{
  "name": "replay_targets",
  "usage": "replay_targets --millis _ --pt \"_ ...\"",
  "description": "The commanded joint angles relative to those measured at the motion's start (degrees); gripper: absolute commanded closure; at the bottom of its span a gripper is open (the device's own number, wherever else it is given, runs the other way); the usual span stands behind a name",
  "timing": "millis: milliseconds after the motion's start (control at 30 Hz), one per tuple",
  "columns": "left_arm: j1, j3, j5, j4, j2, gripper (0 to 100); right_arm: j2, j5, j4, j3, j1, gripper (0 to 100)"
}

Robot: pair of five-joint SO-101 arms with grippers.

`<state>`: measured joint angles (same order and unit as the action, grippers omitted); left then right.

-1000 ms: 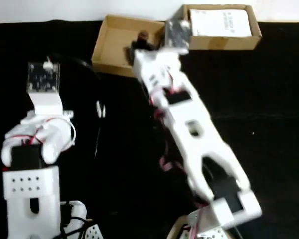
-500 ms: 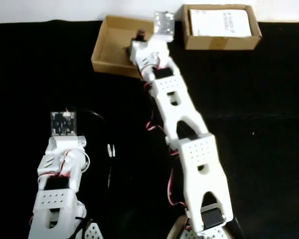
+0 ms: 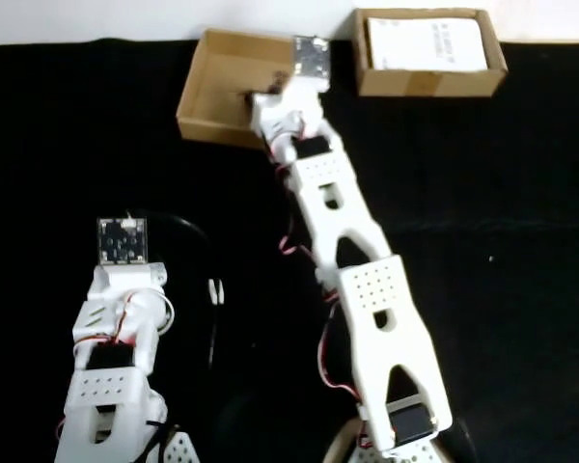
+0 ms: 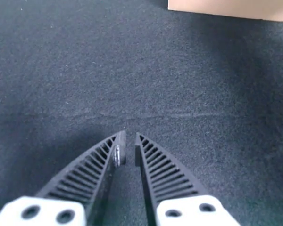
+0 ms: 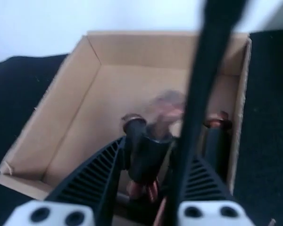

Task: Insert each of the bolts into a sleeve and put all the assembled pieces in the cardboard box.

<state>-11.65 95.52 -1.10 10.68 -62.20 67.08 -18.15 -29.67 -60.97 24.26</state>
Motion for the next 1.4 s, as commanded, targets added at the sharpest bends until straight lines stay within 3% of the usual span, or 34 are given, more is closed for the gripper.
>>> replay_targets --millis 0,200,367,467,533,767,933,1100,1367 --pt "-0.2 -0.1 0.3 -1.0 -0.4 94 -1.0 -0.1 -1.5 -3.9 0.0 81.0" --pt "-0.2 -0.3 0.3 -1.0 -0.4 94 -1.0 -0.1 -7.9 -13.8 0.9 80.5" --pt "-0.2 0.1 0.3 -1.0 -0.7 94 -0.9 -0.1 -24.1 -29.8 1.8 82.0" --pt "0.0 0.1 0.3 -1.0 -0.7 94 -1.1 0.0 -36.1 -40.9 1.6 92.0" --pt "1.4 0.1 0.3 -1.0 -0.7 94 -4.4 0.1 -43.7 -41.5 0.7 99.5" --pt "11.8 0.0 0.3 -1.0 -0.8 96 -18.2 0.0 -72.0 -40.1 -1.6 99.1" --pt "16.7 0.1 0.3 -0.9 -0.8 99 -28.2 -0.1 -71.6 -39.3 -5.3 99.2" --pt "17.3 0.1 0.3 2.6 -0.8 99 -44.1 -0.1 -71.7 -21.2 -6.8 99.2" --pt "16.7 -0.1 0.3 4.6 -0.8 99 -83.0 0.0 -71.3 42.0 -7.5 99.2"
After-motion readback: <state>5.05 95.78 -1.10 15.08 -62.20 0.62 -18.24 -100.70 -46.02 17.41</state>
